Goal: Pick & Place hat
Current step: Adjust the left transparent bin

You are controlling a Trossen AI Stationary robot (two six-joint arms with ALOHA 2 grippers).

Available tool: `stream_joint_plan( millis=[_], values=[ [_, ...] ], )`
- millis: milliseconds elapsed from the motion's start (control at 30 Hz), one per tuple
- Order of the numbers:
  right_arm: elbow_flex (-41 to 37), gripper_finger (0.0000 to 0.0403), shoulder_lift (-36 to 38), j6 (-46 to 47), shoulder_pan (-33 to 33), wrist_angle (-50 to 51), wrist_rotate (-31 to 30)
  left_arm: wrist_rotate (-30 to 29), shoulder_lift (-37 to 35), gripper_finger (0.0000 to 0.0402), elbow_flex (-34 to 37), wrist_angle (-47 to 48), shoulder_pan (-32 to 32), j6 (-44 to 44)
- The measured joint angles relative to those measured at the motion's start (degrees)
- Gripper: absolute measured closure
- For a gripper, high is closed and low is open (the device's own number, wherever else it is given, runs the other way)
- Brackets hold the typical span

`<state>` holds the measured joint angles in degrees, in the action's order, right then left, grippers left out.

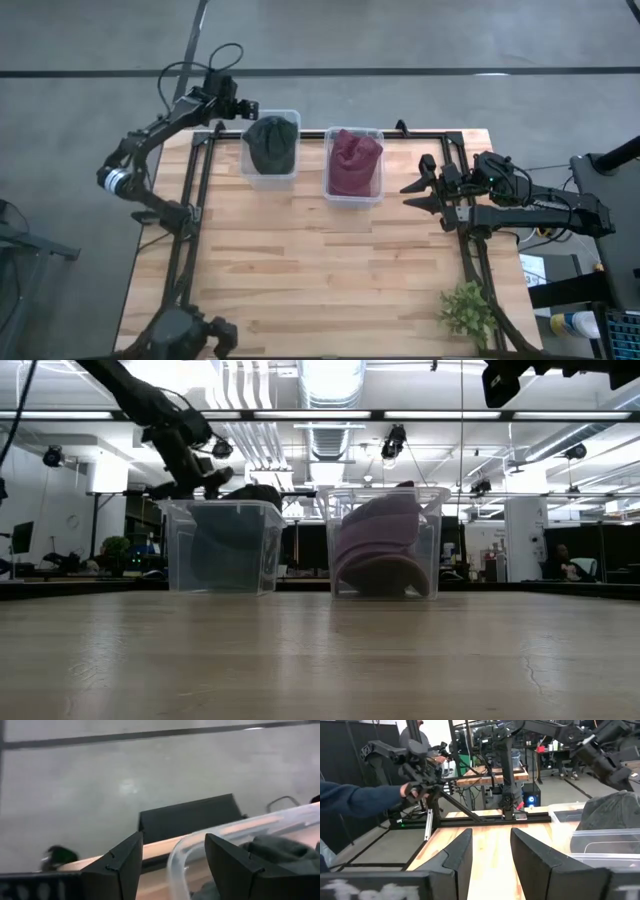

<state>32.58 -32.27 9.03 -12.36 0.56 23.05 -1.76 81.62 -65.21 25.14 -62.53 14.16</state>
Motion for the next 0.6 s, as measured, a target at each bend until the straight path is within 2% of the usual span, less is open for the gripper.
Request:
stream_joint_plan(
  millis=[133, 367, 600],
  values=[
    [0.0, 0.028, 0.0, 0.57, 0.0, 0.01, 0.02, 2.74, 2.86, 0.0195, 0.0, -3.98, -0.14, 1.19],
    [0.0, 0.0279, 0.0, 1.12, 0.0, 0.02, 0.11, 3.98, 6.5, 0.0195, -0.28, -5.52, -0.7, 0.99],
    [0.0, 0.0273, 0.0, 1.34, 0.0, 0.01, 0.11, 6.61, 5.54, 0.0195, -0.14, -4.33, -0.73, 2.83]
  ],
)
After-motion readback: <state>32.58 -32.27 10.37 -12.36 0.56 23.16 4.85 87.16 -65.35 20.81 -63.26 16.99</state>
